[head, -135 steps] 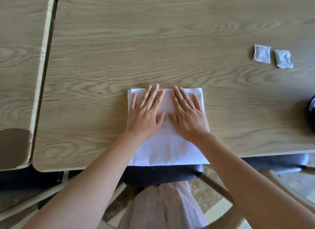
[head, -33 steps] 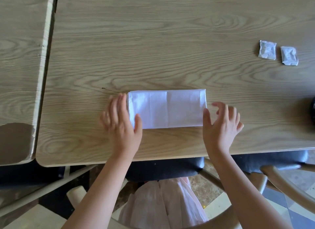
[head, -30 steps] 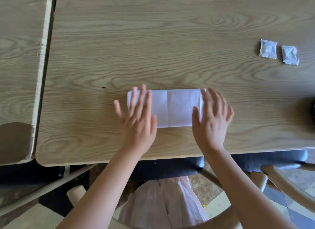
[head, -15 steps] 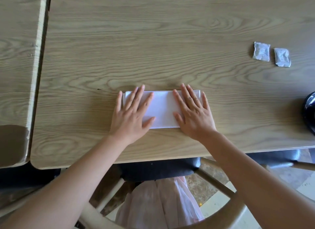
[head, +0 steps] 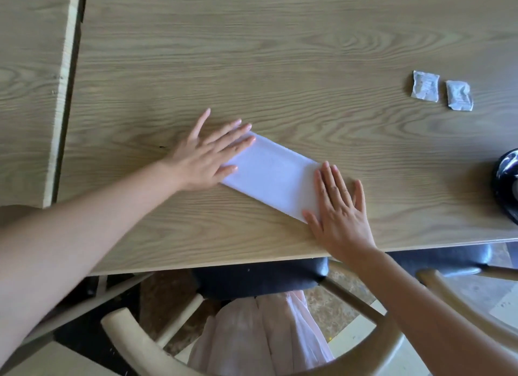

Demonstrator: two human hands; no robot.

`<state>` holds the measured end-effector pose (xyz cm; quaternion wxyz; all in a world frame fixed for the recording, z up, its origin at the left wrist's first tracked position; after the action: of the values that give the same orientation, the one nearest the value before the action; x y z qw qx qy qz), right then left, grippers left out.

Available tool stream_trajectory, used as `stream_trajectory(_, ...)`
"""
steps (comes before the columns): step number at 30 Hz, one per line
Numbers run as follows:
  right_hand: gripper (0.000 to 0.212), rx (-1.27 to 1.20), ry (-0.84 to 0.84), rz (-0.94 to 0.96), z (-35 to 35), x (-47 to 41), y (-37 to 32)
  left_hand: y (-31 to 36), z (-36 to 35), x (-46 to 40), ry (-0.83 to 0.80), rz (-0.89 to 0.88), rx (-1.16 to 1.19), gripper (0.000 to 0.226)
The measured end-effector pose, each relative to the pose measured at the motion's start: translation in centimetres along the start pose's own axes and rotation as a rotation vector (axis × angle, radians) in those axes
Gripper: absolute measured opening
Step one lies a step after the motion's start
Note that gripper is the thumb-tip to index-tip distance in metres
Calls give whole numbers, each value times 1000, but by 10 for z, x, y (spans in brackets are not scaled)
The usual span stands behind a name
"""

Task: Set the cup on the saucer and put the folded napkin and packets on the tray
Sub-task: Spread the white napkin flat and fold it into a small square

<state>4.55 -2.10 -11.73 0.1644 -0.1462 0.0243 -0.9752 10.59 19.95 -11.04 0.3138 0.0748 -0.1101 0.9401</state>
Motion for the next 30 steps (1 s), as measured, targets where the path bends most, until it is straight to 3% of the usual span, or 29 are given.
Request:
stream_trajectory(2, 74, 6, 9, -30, -4, 19, -6, -8, 7, -22, -5, -33, -38, 54)
stream_trajectory(7, 67, 74, 58, 49, -9, 49, -18, -1, 50, -33, 159, 247, 75, 68)
stream_trajectory(10, 59, 84, 90, 123, -7, 52, -21, 57, 56, -8, 241, 131, 255, 54)
stream_trajectory(13, 62, 91, 91, 145, -9, 55, -23, 87, 37, 12, 95, 60, 414, 52)
stream_trajectory(19, 63, 162, 185, 268, -21, 75, -43, 77, 7, 17, -100, -9, 384, 61)
stream_trajectory(22, 70, 125, 306, 299, -15, 77, -48, 79, 13, 20, -90, -62, 366, 64)
stream_trajectory(26, 39, 36, 446, 332, 3, 77, -46, 87, 24, 41, 26, -136, 472, 59)
stream_trajectory(30, 25, -81, 496, 380, 21, 80, -44, 95, 15, 55, -1, -167, 520, 74)
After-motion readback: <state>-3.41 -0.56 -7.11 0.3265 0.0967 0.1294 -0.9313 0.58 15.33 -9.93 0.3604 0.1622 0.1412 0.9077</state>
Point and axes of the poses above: each hand's wrist, its own x-axis away from the middle knuckle, its own z-axis out of the back of the hand, y = z × x, the point moved 8 cm from there along -x, towards the middle knuckle, and after that the axes turned 6 degrees about -y, right-handed, at the moved point
